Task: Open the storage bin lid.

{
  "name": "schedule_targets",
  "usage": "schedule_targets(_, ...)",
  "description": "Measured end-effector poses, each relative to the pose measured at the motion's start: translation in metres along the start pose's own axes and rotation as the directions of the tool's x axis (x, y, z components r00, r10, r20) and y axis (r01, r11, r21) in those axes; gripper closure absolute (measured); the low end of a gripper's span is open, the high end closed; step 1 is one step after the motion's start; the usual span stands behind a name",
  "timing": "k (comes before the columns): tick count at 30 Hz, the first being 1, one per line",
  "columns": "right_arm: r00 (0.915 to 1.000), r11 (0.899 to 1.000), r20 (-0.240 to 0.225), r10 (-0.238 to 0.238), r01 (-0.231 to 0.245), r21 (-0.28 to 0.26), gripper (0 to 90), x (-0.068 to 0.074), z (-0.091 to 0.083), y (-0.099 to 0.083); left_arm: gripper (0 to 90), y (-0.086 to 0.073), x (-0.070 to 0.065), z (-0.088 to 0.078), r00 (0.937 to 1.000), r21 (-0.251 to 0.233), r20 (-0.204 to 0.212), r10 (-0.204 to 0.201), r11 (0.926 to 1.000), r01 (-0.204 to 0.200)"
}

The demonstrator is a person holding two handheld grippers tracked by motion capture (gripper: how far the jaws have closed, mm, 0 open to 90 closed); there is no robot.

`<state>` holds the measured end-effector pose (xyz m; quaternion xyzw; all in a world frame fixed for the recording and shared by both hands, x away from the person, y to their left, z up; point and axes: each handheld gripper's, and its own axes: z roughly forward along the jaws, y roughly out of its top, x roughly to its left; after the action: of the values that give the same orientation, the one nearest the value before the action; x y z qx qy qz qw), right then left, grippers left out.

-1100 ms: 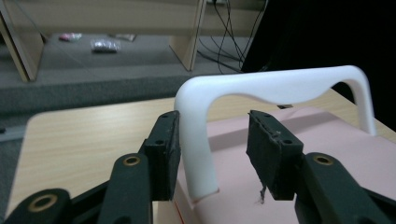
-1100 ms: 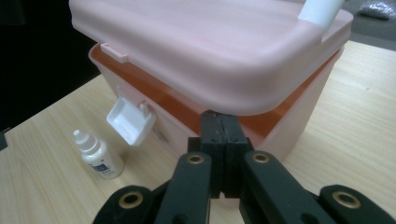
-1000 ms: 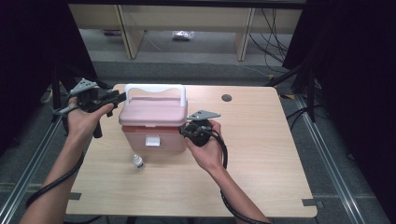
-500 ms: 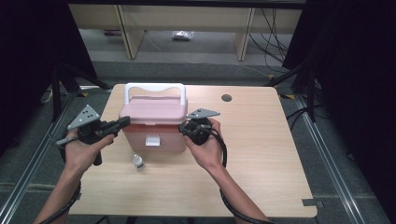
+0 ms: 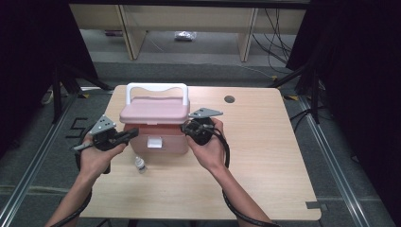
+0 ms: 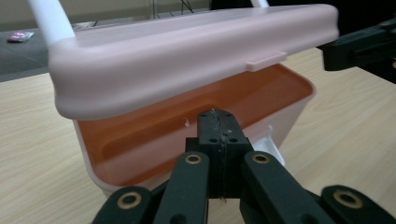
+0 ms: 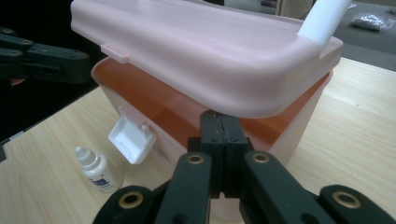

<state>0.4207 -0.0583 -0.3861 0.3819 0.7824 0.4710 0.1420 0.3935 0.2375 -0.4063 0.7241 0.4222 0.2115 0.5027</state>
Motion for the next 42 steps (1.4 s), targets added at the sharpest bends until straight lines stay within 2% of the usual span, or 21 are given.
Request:
schedule_targets(1,0.9999,1.0,0.003,-0.012,0.012,-0.004,90.0,-0.001,0.0,0.0,89.6,0.001,0.001,0.002,1.0,0.001,-0.004,-0.004,1.0,0.004)
schedule_targets(6,1.0,1.0,-0.004,-0.005,0.005,-0.015,90.0,-0.001,-0.001,0.001,89.6,0.004,0.007,0.009,0.9991,-0.007,-0.022,-0.035,0.9994,0.035)
schedule_targets(11,1.0,1.0,0.0,-0.006,0.006,-0.018,90.0,-0.001,-0.001,0.002,89.5,0.005,0.009,0.015,0.9987,-0.011,-0.029,-0.043,0.999,0.042)
schedule_targets(12,0.9995,0.999,0.002,-0.031,0.031,-0.019,90.0,-0.003,-0.001,0.002,89.6,0.006,0.01,0.015,0.9987,-0.015,-0.03,-0.041,0.9991,0.041)
schedule_targets(18,0.9998,1.0,0.005,-0.021,0.021,-0.015,90.0,-0.002,-0.003,0.002,89.6,0.011,0.008,0.015,0.9985,-0.037,-0.033,-0.043,0.9984,0.042)
schedule_targets(20,0.9989,0.999,0.016,-0.043,0.044,-0.024,90.0,-0.002,-0.003,0.002,89.6,0.012,0.008,0.015,0.9984,-0.041,-0.033,-0.047,0.9982,0.045)
schedule_targets(21,0.9999,1.0,0.01,-0.011,0.011,-0.01,90.0,0.001,-0.005,0.001,89.6,0.012,0.008,0.015,0.9983,-0.04,-0.034,-0.047,0.9982,0.045)
schedule_targets(23,0.9995,0.999,0.002,-0.033,0.033,-0.014,90.0,0.002,-0.006,0.001,89.6,0.014,0.008,0.014,0.9984,-0.042,-0.033,-0.046,0.9981,0.045)
schedule_targets(26,0.9997,1.0,-0.003,-0.024,0.024,-0.019,90.0,0.006,-0.005,-0.002,89.6,0.017,0.008,0.014,0.9984,-0.046,-0.035,-0.045,0.998,0.043)
schedule_targets(27,0.9989,0.999,-0.01,-0.047,0.047,-0.013,90.0,0.006,-0.004,-0.002,89.6,0.018,0.008,0.014,0.9985,-0.048,-0.033,-0.043,0.998,0.041)
schedule_targets(29,0.9992,0.999,-0.013,-0.038,0.038,-0.012,90.0,0.011,-0.003,-0.003,89.6,0.021,0.008,0.014,0.9987,-0.051,-0.034,-0.038,0.998,0.036)
schedule_targets(31,0.997,0.998,-0.034,-0.07,0.07,-0.008,90.0,0.016,0.001,-0.004,89.6,0.024,0.008,0.013,0.9988,-0.053,-0.034,-0.036,0.998,0.034)
schedule_targets(33,0.9962,0.997,-0.03,-0.082,0.082,-0.001,90.0,0.018,0.002,-0.004,89.6,0.026,0.008,0.013,0.9987,-0.058,-0.035,-0.036,0.9978,0.034)
schedule_targets(34,0.9973,0.998,-0.045,-0.058,0.058,0.005,90.0,0.021,0.003,-0.005,89.6,0.028,0.008,0.013,0.9989,-0.059,-0.037,-0.031,0.9979,0.028)
schedule_targets(35,0.9965,0.997,-0.042,-0.073,0.073,0.004,90.0,0.023,0.005,-0.005,89.6,0.029,0.008,0.013,0.9988,-0.063,-0.036,-0.032,0.9976,0.03)
schedule_targets(42,0.9935,0.996,-0.074,-0.086,0.089,0.03,90.0,0.033,0.016,-0.008,89.6,0.035,0.009,0.014,0.9989,-0.078,-0.038,-0.029,0.9966,0.026)
